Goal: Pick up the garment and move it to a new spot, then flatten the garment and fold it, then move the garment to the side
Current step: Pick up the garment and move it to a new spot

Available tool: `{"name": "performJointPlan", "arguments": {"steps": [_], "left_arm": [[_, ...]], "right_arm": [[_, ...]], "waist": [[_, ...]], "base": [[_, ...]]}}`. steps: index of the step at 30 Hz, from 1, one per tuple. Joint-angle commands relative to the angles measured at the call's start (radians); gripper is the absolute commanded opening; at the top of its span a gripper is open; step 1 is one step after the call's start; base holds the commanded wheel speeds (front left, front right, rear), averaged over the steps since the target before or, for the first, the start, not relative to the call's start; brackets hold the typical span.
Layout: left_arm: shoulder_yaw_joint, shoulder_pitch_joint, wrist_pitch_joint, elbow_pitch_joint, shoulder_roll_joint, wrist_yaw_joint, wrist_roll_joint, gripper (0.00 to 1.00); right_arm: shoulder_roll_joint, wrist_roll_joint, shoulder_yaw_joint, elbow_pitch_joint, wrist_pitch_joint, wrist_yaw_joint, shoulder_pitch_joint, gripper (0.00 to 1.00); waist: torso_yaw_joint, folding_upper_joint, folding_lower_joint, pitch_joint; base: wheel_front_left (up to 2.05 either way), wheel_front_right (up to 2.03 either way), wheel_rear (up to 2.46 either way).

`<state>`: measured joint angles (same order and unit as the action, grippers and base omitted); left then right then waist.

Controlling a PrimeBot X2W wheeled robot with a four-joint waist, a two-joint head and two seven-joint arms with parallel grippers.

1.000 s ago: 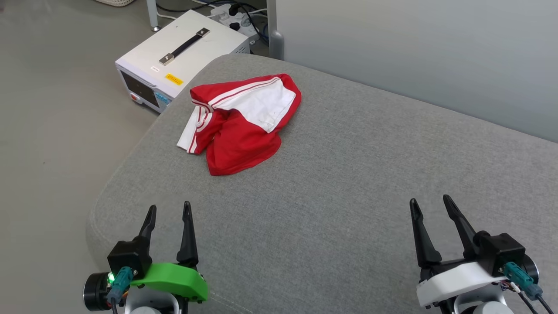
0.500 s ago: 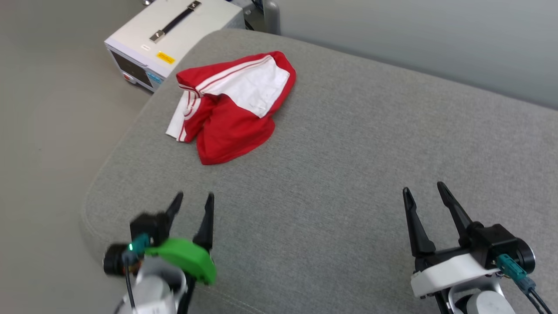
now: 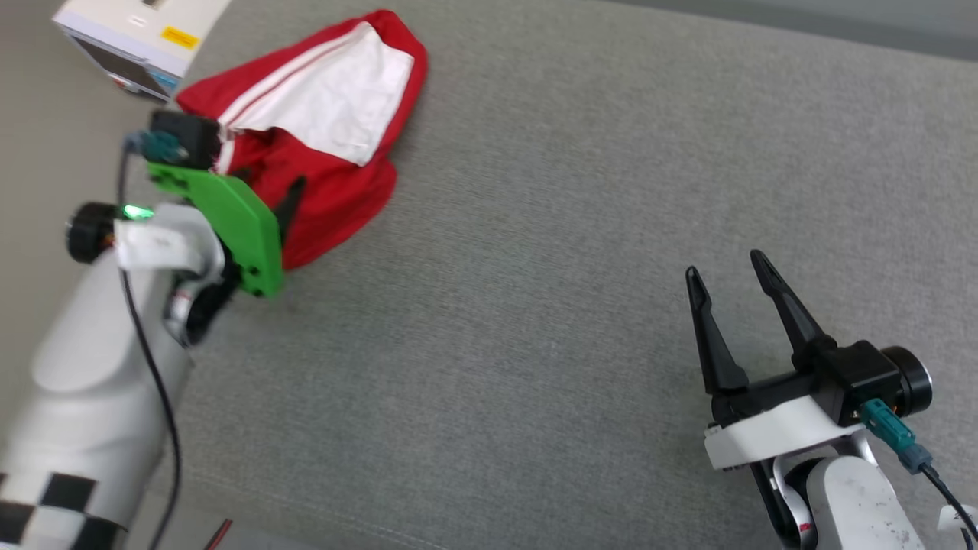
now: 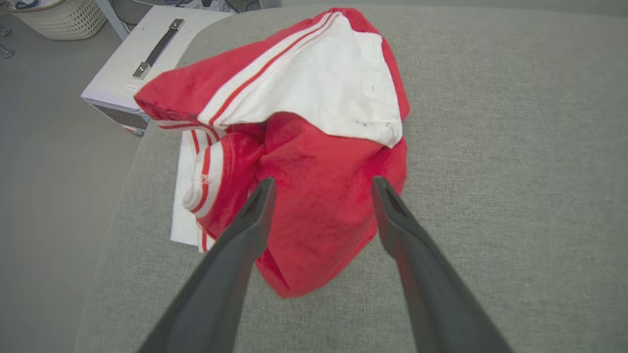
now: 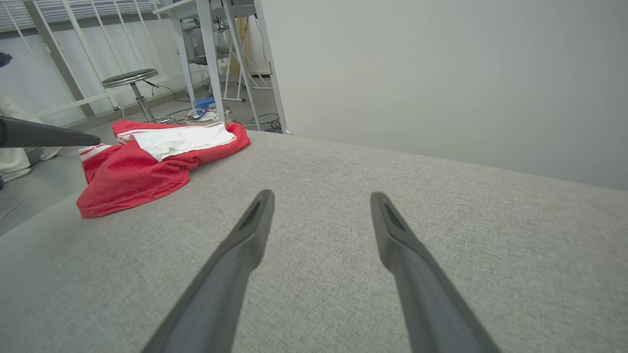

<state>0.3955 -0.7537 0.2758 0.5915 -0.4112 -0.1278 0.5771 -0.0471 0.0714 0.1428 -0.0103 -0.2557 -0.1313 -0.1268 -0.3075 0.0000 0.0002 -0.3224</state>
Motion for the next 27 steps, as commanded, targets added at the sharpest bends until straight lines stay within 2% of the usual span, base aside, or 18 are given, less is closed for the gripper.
{"name": "performJointPlan", "arguments": {"steps": [1, 7, 13, 14, 15, 19, 27], "left_arm": [[0.013, -0.041, 0.032, 0.012, -0.032, -0.003, 0.030, 1.00], [0.054, -0.118, 0.197, 0.070, -0.106, -0.003, 0.184, 1.00], [0.072, -0.142, 0.239, 0.131, -0.145, -0.003, 0.254, 1.00], [0.078, -0.141, 0.251, 0.144, -0.146, -0.003, 0.267, 0.47], [0.084, -0.139, 0.258, 0.150, -0.146, -0.003, 0.277, 0.00], [0.098, -0.129, 0.246, 0.165, -0.147, -0.003, 0.308, 0.00], [0.102, -0.136, 0.059, 0.184, -0.148, -0.003, 0.292, 0.00]], "right_arm": [[-0.003, -0.008, 0.003, 0.006, -0.006, 0.001, -0.022, 1.00], [-0.003, -0.005, 0.013, 0.010, -0.006, 0.001, -0.054, 1.00], [-0.003, -0.004, 0.018, 0.010, -0.006, 0.001, -0.074, 1.00], [-0.003, -0.004, 0.017, 0.009, -0.006, 0.001, -0.075, 1.00], [-0.003, -0.004, 0.017, 0.009, -0.006, 0.001, -0.076, 1.00], [-0.003, -0.003, 0.012, 0.008, -0.006, 0.001, -0.077, 1.00], [-0.003, 0.002, 0.000, -0.012, -0.006, 0.001, -0.073, 1.00]], "waist": [[0.087, 0.0000, -0.0002, -0.096], [0.134, 0.0000, -0.0002, -0.159], [0.162, 0.0000, -0.0002, -0.192], [0.164, 0.0000, -0.0002, -0.194], [0.165, 0.0000, -0.0002, -0.195], [0.165, 0.0000, -0.0002, -0.194], [0.149, 0.0000, -0.0002, -0.125]], "base": [[0.00, 0.00, 0.00], [0.00, 0.00, 0.00], [0.00, 0.00, 0.00], [0.00, 0.00, 0.00], [0.00, 0.00, 0.00], [0.00, 0.00, 0.00], [0.00, 0.00, 0.00]]}}
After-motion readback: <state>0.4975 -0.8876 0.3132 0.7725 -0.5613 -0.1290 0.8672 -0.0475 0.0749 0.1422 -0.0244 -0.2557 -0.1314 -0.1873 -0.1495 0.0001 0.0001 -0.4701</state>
